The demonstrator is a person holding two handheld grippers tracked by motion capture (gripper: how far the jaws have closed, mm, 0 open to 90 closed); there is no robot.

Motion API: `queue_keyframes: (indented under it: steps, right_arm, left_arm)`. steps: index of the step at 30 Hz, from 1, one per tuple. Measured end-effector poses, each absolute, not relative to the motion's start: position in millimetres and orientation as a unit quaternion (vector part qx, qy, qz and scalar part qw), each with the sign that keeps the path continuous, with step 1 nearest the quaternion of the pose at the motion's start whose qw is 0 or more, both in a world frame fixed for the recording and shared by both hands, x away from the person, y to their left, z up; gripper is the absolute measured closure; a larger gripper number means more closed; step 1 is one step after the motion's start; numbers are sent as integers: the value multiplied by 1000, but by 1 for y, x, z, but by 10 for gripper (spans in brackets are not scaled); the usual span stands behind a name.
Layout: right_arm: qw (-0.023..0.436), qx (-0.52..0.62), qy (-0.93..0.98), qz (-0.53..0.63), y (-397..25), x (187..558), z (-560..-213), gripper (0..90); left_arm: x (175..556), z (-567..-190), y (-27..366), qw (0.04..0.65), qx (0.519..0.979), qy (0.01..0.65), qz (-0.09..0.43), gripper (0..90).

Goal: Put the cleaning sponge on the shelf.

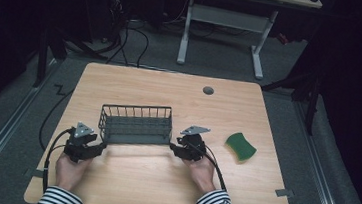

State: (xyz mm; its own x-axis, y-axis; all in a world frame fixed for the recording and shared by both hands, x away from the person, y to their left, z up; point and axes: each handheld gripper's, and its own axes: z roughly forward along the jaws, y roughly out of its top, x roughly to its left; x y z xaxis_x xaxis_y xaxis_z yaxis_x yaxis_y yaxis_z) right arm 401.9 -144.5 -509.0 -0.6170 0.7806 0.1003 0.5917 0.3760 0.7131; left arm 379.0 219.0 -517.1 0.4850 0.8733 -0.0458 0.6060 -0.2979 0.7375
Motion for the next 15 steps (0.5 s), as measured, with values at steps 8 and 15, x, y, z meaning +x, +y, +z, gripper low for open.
queue_keyframes:
  steps: [8,15]
  right_arm:
    - [128,417,819,372,-135,407,-514,695]
    - [141,418,812,382,-136,408,-513,761]
  left_arm:
    - [381,-518,218,374,775,473,188,645]
    - [384,-518,216,369,782,467,184,759]
